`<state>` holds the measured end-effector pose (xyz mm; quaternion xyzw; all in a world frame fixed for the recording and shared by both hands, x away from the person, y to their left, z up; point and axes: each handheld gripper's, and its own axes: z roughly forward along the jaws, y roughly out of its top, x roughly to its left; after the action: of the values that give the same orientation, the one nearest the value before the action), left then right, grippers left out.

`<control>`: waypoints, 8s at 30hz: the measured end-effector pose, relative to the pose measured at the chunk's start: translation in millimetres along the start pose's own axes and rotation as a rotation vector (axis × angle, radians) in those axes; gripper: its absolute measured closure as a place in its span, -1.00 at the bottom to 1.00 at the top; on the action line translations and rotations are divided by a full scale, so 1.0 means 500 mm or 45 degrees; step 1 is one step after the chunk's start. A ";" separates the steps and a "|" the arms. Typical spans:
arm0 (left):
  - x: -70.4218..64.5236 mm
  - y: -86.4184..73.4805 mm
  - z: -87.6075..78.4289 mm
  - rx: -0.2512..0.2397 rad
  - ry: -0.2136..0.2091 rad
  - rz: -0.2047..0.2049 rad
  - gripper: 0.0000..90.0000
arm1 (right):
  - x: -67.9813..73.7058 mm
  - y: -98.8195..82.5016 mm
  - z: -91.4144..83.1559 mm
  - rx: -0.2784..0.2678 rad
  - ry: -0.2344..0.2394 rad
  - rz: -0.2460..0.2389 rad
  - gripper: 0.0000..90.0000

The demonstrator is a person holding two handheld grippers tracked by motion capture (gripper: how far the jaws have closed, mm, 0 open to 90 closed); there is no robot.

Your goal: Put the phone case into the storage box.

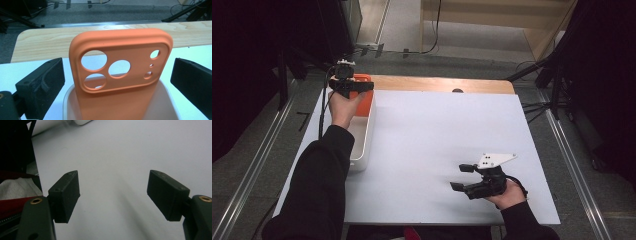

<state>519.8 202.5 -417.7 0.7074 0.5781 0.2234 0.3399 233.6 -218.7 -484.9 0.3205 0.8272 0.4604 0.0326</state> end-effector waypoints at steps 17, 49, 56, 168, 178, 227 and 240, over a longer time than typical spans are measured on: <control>0.012 0.004 -0.026 0.059 -0.050 0.025 -1.00 | -0.001 -0.001 -0.001 0.003 -0.008 0.007 -0.45; 0.035 0.012 -0.103 0.147 -0.224 0.053 -0.94 | -0.002 -0.003 -0.006 0.003 -0.020 0.014 -0.45; 0.028 0.012 -0.125 0.153 -0.269 0.079 -0.94 | -0.003 -0.003 -0.005 0.000 -0.019 0.016 -0.45; -0.187 -0.253 -0.273 0.088 -0.848 0.609 -0.82 | -0.002 -0.004 -0.006 0.006 -0.022 0.015 -0.45; -0.181 -0.283 -0.279 0.064 -0.848 0.588 -0.82 | -0.002 -0.005 -0.007 0.002 -0.023 0.019 -0.45; -0.163 -0.414 -0.308 0.177 -0.841 0.694 -0.82 | -0.001 -0.004 -0.006 0.006 -0.027 0.013 -0.45; -0.163 -0.426 -0.302 0.211 -0.837 0.731 -0.82 | 0.000 -0.004 -0.005 0.009 -0.021 0.014 -0.45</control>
<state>252.1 178.6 -467.9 0.8975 0.2355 0.0250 0.3721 231.5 -221.4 -485.1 0.3289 0.8267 0.4551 0.0359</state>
